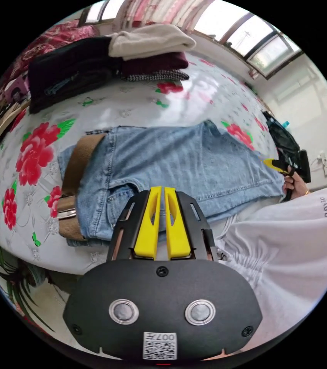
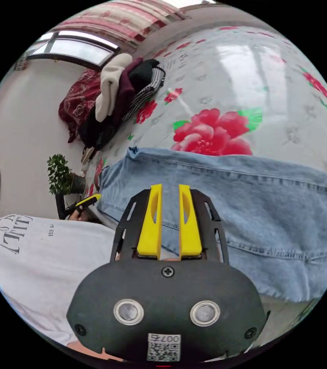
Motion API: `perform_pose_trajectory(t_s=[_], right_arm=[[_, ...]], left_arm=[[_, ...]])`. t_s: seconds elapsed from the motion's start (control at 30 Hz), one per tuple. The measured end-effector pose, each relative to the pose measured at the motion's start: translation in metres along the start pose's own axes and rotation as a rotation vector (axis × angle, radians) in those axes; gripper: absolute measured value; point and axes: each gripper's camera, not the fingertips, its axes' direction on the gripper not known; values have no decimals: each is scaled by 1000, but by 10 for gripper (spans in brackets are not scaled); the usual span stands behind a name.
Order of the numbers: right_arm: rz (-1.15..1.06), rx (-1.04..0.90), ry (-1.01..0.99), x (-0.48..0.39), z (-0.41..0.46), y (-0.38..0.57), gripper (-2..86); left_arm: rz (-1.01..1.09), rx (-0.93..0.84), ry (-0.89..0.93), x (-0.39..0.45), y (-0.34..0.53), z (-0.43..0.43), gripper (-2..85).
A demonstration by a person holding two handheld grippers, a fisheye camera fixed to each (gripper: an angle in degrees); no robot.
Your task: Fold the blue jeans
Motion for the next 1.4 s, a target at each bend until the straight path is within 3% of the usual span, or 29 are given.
perform_pose_trajectory(t_s=[0.03, 0.13, 0.3, 0.53, 0.83, 0.93, 1.13, 1.2, 1.3, 1.4], right_arm=[[45, 23, 32, 9, -8, 11, 76], [293, 227, 83, 56, -50, 74, 83], [758, 706, -34, 133, -89, 210, 89], [839, 722, -208, 162, -39, 250, 94], [864, 761, -322, 182, -14, 221, 23], [683, 710, -227, 156, -36, 185, 8], [-69, 499, -36, 11, -64, 91, 8], [-408, 373, 23, -68, -41, 76, 15], [-725, 193, 11, -143, 18, 77, 33], [-849, -66, -91, -180, 110, 81, 50]], left_arm=[[25, -83, -52, 5, 0, 20, -9], [62, -34, -95, 11, 5, 27, -10], [-134, -6, 66, -15, -3, 8, -10], [-397, 163, 332, -43, 17, -20, -10], [-653, 271, 421, -69, 64, -41, 8], [-761, 355, 464, -82, 87, -49, 41], [-989, 494, 461, -109, 133, -63, 89], [-1046, 532, 464, -117, 144, -65, 103], [-1126, 593, 499, -128, 160, -63, 121], [-1169, 636, 552, -140, 166, -56, 134]])
